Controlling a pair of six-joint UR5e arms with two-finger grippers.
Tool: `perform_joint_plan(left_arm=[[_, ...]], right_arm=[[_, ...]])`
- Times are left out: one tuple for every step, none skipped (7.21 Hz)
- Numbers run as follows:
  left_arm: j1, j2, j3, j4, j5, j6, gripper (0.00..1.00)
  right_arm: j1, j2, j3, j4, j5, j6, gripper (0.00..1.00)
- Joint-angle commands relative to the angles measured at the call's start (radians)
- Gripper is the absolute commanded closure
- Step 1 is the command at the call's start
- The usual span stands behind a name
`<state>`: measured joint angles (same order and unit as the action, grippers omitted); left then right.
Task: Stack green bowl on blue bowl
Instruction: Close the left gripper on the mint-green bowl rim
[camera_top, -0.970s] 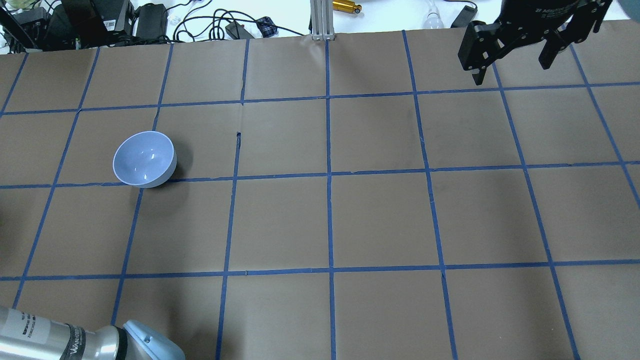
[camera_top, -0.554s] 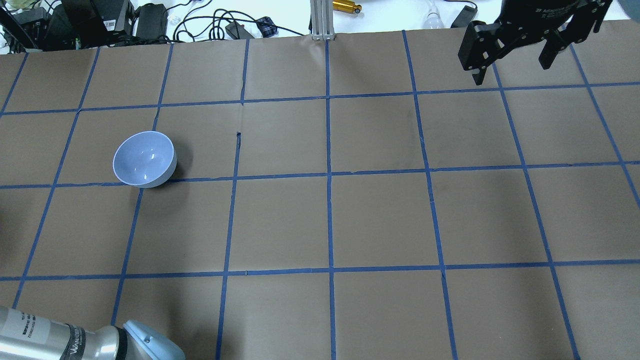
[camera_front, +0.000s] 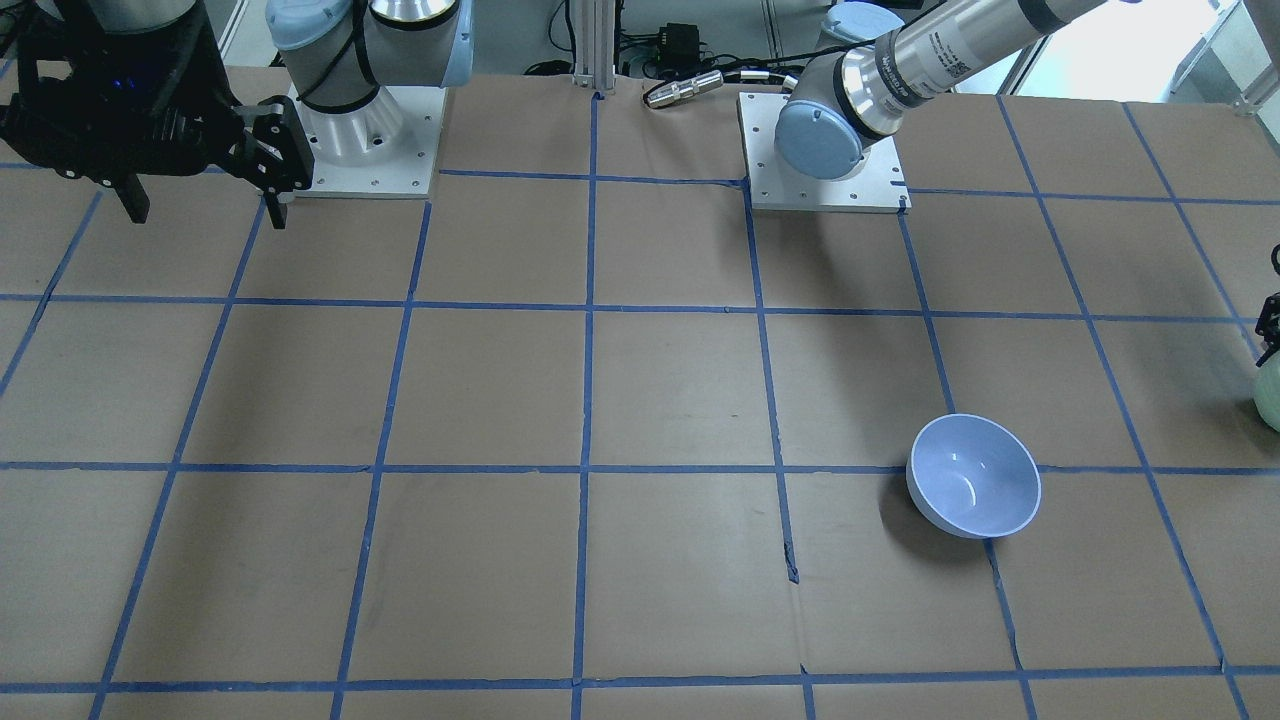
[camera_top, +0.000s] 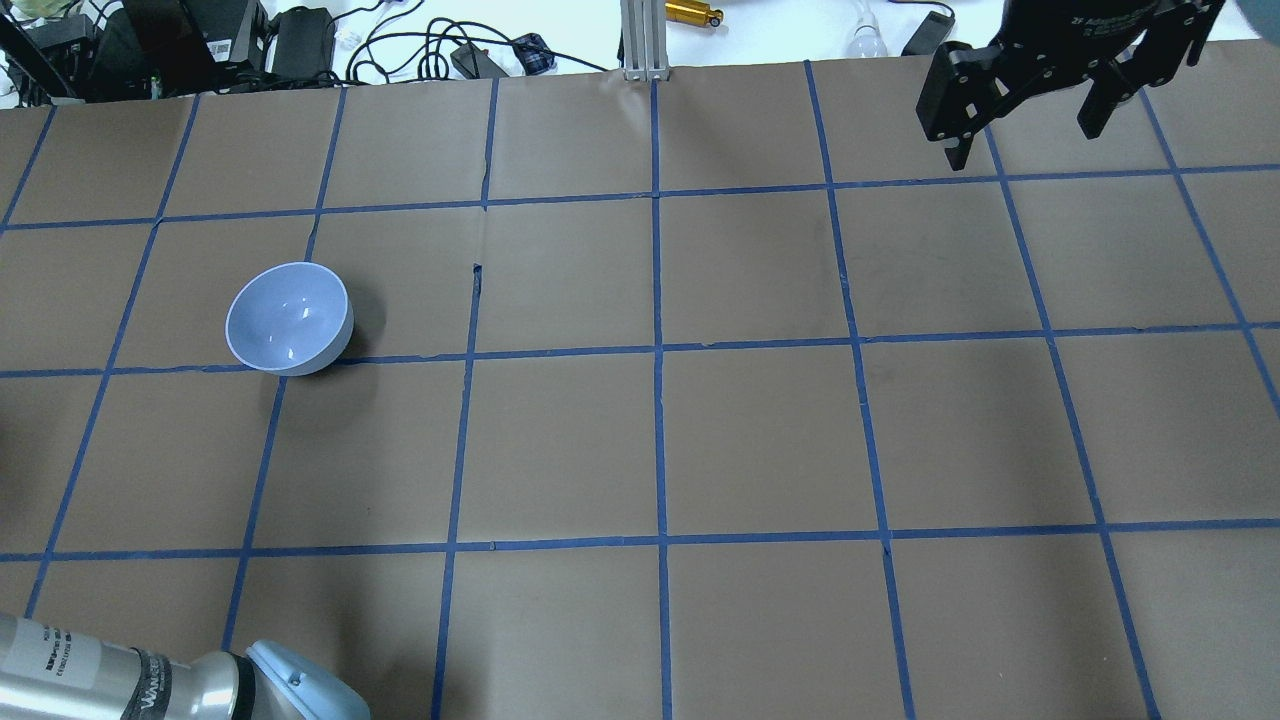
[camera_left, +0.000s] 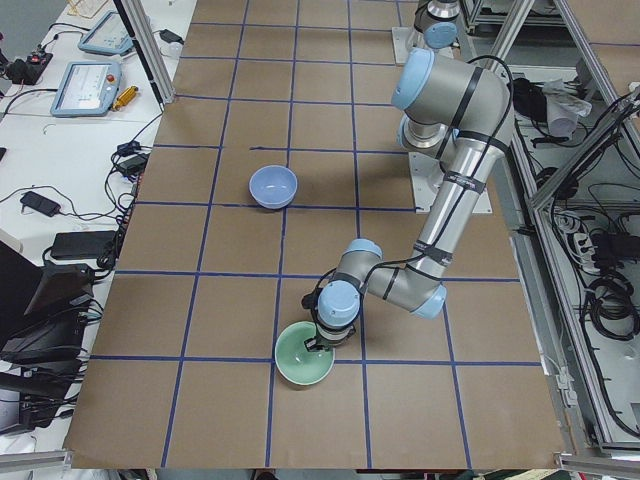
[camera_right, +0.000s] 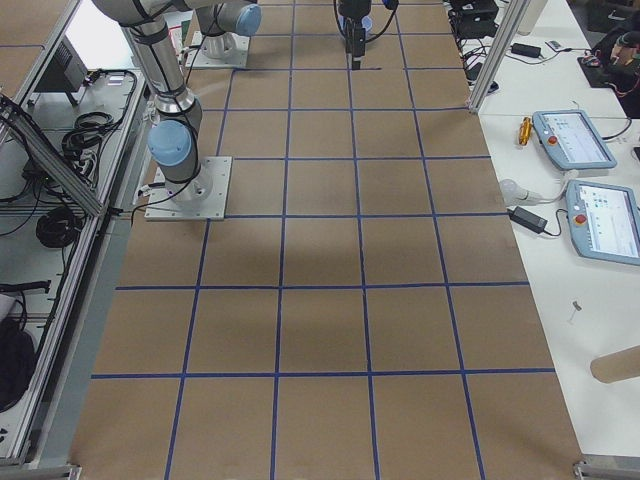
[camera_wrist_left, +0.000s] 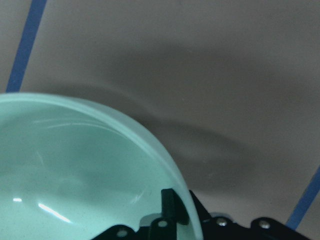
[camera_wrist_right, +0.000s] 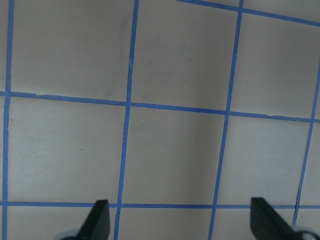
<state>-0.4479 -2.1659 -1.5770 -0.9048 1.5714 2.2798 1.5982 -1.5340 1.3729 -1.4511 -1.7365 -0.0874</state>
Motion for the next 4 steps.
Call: perform_joint_plan(left_arm=[[0.0, 0.012, -0.006, -0.006, -0.002, 0.001, 1.0], [0.0, 0.027, -0.011, -0.044, 0.002, 0.0, 1.0], [-0.005, 0.047, -0.014, -0.054, 0.006, -0.002, 1.0], [-0.012, 0.073, -0.014, -0.096, 0.006, -0.011, 1.0]], right_arm=[[0.0, 0.0, 0.0, 0.0, 0.0, 0.0, 0.0], [0.0, 0.0, 0.0, 0.0, 0.0, 0.0, 0.0], [0.0, 0.0, 0.0, 0.0, 0.0, 0.0, 0.0], [0.0, 0.0, 0.0, 0.0, 0.0, 0.0, 0.0]])
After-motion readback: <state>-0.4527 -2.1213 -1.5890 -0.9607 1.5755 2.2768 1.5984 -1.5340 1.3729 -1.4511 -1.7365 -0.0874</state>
